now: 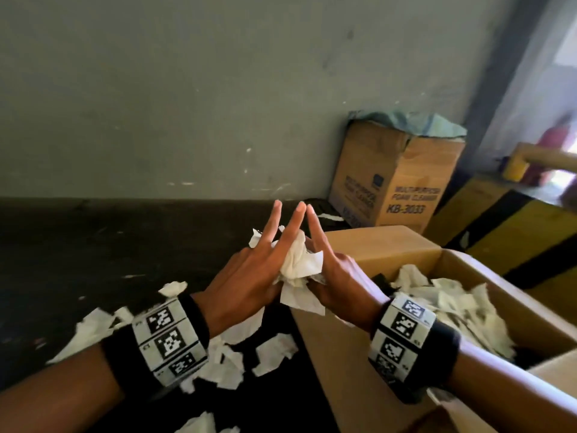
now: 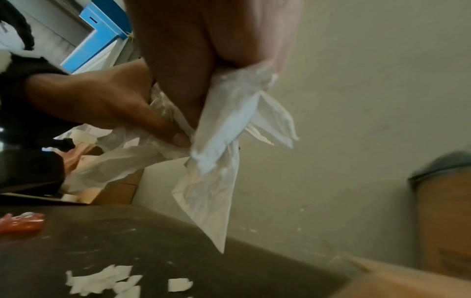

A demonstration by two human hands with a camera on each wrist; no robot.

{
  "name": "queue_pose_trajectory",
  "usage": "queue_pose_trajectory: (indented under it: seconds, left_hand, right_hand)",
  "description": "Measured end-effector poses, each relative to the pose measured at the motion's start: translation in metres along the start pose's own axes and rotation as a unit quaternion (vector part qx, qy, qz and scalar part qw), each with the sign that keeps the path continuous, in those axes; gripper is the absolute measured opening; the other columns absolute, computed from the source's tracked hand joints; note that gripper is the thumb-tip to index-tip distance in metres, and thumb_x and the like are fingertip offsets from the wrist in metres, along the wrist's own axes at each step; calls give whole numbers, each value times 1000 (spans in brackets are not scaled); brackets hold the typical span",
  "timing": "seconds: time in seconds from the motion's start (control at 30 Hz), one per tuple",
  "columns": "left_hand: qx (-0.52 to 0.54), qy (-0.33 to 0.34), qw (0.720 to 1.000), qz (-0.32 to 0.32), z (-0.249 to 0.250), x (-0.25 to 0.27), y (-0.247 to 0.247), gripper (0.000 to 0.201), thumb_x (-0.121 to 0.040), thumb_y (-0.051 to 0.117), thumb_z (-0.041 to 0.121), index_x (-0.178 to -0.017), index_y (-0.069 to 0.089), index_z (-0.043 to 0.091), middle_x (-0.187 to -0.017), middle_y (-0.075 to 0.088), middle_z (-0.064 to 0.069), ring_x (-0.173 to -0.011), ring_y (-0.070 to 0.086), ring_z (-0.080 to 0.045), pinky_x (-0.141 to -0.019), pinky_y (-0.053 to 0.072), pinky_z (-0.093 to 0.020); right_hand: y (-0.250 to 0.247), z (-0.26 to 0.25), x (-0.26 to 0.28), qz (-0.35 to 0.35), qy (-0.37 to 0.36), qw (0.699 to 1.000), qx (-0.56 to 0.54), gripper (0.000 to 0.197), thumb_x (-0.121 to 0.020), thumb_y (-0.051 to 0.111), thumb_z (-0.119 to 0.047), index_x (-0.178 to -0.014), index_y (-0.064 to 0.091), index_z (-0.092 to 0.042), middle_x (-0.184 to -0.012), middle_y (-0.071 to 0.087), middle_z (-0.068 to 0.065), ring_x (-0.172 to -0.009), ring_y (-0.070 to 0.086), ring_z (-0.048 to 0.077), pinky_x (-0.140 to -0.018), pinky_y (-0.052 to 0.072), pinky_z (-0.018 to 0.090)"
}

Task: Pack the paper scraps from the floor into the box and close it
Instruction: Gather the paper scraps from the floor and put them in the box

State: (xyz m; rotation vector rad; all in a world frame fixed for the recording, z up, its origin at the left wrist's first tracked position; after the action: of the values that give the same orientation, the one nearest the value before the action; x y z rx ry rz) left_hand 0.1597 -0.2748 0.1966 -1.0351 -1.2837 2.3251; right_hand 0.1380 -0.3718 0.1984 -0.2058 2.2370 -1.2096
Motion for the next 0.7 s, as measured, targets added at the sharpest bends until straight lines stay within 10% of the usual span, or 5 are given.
queue_pose_trajectory:
  seconds: [0.33,0.57,0.7]
  left_hand:
    - [147,48,987,-41,159,-141,133,96,-88,60,43,-131,-24,60,-160,-7,-1,-142,25,-27,-111,29,-54]
    - [127,33,977,-168,181,-174,211,113,-81,72,30,-137,-24,51,-159,7,-10,-141,25,-29,-112,29,-47]
    - [63,57,941,-327,171,-159,239,119,-73,78,41,-146,-16,36,-159,9,-1,-143,17,-19,-116,22,-39]
  right_hand:
    - [-159,168,99,3,100,990,100,104,-83,66,-9,-149,-13,-31,-138,55,2,-117,45,6,-76,27,-11]
    - [-157,263,136,-98,174,969,146,108,-75,68,-53,-148,-10,-42,-149,41,0,-131,46,26,-101,43,46]
    - [-141,294,158,-239,247,928,143,125,-67,84,-35,-150,-9,-24,-160,2,1,-148,3,19,-119,15,39]
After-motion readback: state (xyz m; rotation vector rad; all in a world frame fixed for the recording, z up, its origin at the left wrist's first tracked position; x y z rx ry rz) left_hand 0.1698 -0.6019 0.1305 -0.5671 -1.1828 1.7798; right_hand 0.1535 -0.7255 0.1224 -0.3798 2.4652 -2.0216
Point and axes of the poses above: each hand's wrist, its own x-axis away from the middle knuckle, its own y-axis out of the palm, z = x × y, the point moved 9 cm from there along -x, towards the middle knuckle
